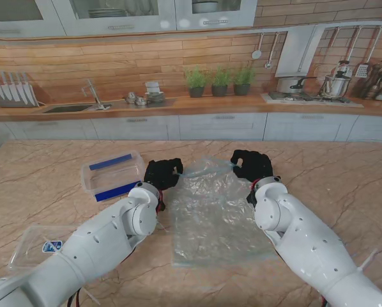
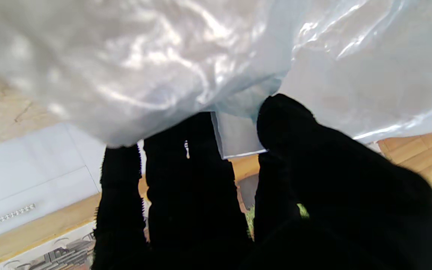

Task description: Fold the bubble film and place it into the plastic crate

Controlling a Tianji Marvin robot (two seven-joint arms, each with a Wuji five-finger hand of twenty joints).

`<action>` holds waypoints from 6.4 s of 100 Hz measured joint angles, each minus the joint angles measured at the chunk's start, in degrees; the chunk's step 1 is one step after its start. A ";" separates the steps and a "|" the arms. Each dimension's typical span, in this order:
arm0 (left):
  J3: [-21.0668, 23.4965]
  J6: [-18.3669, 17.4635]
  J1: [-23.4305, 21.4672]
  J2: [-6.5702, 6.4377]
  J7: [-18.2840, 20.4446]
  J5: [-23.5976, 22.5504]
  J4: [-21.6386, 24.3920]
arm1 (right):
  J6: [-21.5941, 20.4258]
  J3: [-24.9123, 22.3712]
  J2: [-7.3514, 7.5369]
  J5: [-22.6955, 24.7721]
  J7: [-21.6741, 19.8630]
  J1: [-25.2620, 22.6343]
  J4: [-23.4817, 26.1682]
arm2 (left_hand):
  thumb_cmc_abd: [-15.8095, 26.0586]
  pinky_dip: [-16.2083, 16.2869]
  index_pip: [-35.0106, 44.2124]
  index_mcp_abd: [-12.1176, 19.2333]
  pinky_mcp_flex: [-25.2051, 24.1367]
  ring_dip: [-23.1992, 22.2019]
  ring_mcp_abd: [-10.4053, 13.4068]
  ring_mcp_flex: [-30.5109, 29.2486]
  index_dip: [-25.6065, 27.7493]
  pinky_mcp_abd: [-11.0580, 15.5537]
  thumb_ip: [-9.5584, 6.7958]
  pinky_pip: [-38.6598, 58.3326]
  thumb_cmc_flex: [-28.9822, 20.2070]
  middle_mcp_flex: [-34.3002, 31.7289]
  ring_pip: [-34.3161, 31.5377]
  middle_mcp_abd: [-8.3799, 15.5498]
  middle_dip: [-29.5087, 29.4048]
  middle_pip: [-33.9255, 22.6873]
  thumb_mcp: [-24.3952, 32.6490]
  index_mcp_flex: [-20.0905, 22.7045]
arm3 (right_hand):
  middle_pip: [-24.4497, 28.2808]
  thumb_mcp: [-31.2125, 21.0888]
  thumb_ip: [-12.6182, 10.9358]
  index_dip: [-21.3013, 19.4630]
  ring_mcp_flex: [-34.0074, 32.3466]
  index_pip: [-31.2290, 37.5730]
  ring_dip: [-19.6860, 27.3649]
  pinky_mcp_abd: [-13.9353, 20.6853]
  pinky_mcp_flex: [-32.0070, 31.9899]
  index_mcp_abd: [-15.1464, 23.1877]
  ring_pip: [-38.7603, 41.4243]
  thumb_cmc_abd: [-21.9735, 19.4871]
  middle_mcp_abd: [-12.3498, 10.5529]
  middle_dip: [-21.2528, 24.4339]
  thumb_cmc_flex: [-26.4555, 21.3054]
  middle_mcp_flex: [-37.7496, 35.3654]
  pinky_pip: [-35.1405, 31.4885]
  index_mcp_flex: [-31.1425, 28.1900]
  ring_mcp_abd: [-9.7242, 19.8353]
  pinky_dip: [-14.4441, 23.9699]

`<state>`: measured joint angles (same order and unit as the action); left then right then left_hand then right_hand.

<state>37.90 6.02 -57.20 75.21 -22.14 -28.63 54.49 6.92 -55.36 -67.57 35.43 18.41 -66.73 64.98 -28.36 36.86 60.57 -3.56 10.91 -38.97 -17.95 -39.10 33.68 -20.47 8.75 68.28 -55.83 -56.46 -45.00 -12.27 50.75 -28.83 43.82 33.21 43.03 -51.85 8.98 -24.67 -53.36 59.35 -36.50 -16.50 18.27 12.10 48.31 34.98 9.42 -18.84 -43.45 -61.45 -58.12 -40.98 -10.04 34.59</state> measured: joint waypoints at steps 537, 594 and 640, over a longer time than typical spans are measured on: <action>10.21 -43.31 -18.02 -17.75 -17.88 -44.88 19.42 | -20.08 -6.67 13.94 49.95 39.18 -21.13 5.46 | -4.50 -4.25 7.30 9.46 0.70 3.50 7.77 2.05 -2.42 3.57 1.90 -5.87 8.12 2.34 6.52 9.22 -2.49 -1.00 8.61 -4.84 | 10.21 0.73 -0.22 -3.32 11.90 13.58 4.21 2.26 -2.88 10.75 4.24 1.10 -5.46 -4.63 15.97 11.87 -7.08 11.75 6.66 -8.85; 18.20 -48.59 -24.94 -15.61 -10.77 -39.84 26.04 | -19.33 -10.95 13.98 51.52 41.17 -24.65 6.46 | 1.27 -4.81 -7.30 7.42 0.70 3.50 6.51 1.54 -6.58 2.99 1.28 -6.66 22.12 8.42 6.88 6.44 -18.26 -6.10 1.42 -4.83 | 9.55 9.82 -3.86 -9.34 11.90 10.60 4.22 2.28 -2.88 7.46 3.39 -0.74 -5.48 -4.83 23.75 11.86 -6.24 11.03 6.74 -8.85; 19.35 -50.28 -25.60 -14.53 -7.96 -36.75 26.74 | -17.85 -13.62 14.23 52.59 41.87 -27.18 7.77 | 3.71 -4.83 -9.43 10.15 0.70 3.50 6.05 1.54 -6.45 2.84 0.18 -6.68 23.91 8.92 7.27 5.95 -20.60 -4.09 -2.88 -4.76 | 9.54 11.68 -5.11 -14.36 11.90 8.45 4.22 2.30 -2.89 6.67 2.42 -2.97 -5.49 -4.84 27.13 11.88 -5.20 10.31 6.82 -8.85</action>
<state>57.25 -44.26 -82.80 60.68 -30.10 -65.39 81.24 -10.93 -68.98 -53.34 88.02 60.28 -93.91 72.74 -24.64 32.03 51.13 6.59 11.61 -35.47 -11.90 -37.56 27.23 -17.62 8.93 61.60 -31.92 -47.54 -37.72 -6.32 30.15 -32.92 40.94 28.45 52.57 -40.16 3.86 -39.03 -41.46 67.80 -32.28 -14.20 15.38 18.77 50.73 32.00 3.93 -23.69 -16.31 -49.58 -63.31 -30.67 -3.22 25.74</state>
